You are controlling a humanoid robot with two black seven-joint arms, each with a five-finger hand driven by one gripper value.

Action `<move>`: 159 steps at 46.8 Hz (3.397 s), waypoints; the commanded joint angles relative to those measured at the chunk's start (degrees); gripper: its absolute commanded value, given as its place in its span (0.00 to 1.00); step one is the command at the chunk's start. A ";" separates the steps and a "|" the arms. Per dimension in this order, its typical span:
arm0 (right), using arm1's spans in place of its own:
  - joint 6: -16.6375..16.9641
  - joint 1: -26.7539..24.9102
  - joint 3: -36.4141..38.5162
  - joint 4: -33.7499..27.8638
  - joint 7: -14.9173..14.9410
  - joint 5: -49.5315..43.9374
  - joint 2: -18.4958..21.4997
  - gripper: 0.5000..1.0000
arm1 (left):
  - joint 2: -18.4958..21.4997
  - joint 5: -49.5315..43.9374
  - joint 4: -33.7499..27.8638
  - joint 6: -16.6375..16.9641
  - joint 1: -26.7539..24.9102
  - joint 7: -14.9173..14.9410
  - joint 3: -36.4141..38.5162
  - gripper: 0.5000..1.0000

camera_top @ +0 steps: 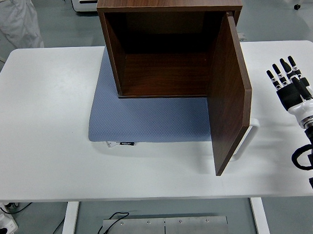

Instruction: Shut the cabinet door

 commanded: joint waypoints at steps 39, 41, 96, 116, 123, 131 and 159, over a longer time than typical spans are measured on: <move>0.00 0.07 -0.06 0.04 0.00 0.00 -0.62 1.00 | 0.00 -0.12 0.16 -0.05 0.09 -0.06 -0.17 1.00; 0.00 0.07 -0.06 0.04 0.00 0.00 -0.71 1.00 | 0.00 -0.12 0.16 0.04 0.09 -0.06 -0.17 1.00; 0.44 -0.20 -0.24 0.48 -0.44 0.00 -2.47 1.00 | 0.00 -0.12 0.16 0.30 0.35 0.03 -0.17 1.00; 1.41 -1.42 -0.24 1.01 -0.53 0.00 -2.73 1.00 | 0.00 -0.12 0.16 0.30 0.35 0.03 -0.17 1.00; 3.25 -2.57 -0.15 1.01 -0.53 -0.09 -2.91 1.00 | 0.00 -0.12 0.16 0.30 0.35 -0.06 -0.17 1.00; 4.40 -5.11 -0.06 3.37 -0.53 0.00 -4.93 1.00 | 0.00 -0.12 0.16 0.30 0.35 0.03 -0.17 1.00; 5.63 -20.84 -0.06 23.32 -0.61 -0.09 -11.34 1.00 | 0.00 -0.12 0.16 0.30 0.35 0.03 -0.17 1.00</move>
